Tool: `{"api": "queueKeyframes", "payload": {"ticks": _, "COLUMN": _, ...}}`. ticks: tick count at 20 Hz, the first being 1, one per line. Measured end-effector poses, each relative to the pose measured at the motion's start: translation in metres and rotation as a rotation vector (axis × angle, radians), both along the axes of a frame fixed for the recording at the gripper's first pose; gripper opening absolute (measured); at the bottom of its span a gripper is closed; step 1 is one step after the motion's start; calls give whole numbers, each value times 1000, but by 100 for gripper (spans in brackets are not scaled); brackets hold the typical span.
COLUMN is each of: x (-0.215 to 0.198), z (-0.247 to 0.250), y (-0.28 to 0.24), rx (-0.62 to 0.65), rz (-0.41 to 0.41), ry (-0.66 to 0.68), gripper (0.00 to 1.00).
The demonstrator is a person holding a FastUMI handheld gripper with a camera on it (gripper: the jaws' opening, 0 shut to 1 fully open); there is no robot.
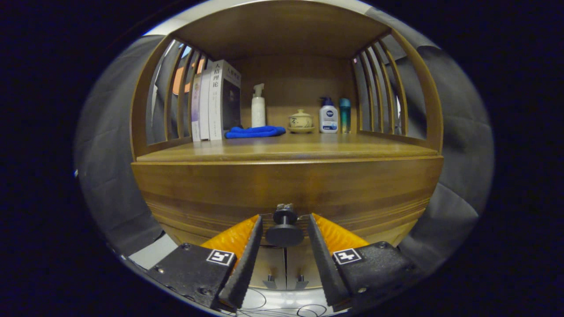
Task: Pull open the drawer, take out the items inside it, and place them on the countertop above the cabinet.
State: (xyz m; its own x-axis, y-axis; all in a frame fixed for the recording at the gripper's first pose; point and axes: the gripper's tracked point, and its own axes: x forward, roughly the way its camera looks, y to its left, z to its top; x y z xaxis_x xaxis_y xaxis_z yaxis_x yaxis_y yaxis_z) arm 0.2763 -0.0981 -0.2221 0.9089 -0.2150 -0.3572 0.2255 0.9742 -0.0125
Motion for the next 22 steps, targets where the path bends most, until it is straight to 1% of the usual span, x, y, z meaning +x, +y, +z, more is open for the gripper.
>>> {"api": "queueKeyframes", "payload": {"ticks": 1, "x": 2, "z": -1, "y": 0, "rx": -8, "rz": -8, "ry": 4, "gripper": 65}}
{"api": "queueKeyframes", "payload": {"ticks": 2, "x": 4, "z": -4, "y": -2, "rx": -23, "rz": -12, "ry": 12, "gripper": 58}}
{"api": "queueKeyframes", "payload": {"ticks": 4, "x": 7, "z": -5, "y": -4, "rx": -40, "rz": -15, "ry": -2, "gripper": 51}}
{"api": "queueKeyframes", "payload": {"ticks": 5, "x": 8, "z": -5, "y": -5, "rx": -43, "rz": -15, "ry": -4, "gripper": 50}}
{"api": "queueKeyframes", "payload": {"ticks": 7, "x": 7, "z": -6, "y": -6, "rx": -36, "rz": -7, "ry": 0, "gripper": 44}}
{"api": "queueKeyframes", "payload": {"ticks": 10, "x": 4, "z": -7, "y": -3, "rx": 14, "rz": -15, "ry": 17, "gripper": 38}}
{"api": "queueKeyframes", "payload": {"ticks": 14, "x": -24, "z": -7, "y": 1, "rx": 17, "rz": -18, "ry": 25, "gripper": 37}}
{"api": "queueKeyframes", "payload": {"ticks": 22, "x": -92, "z": -4, "y": 14, "rx": -13, "rz": 11, "ry": 34, "gripper": 37}}
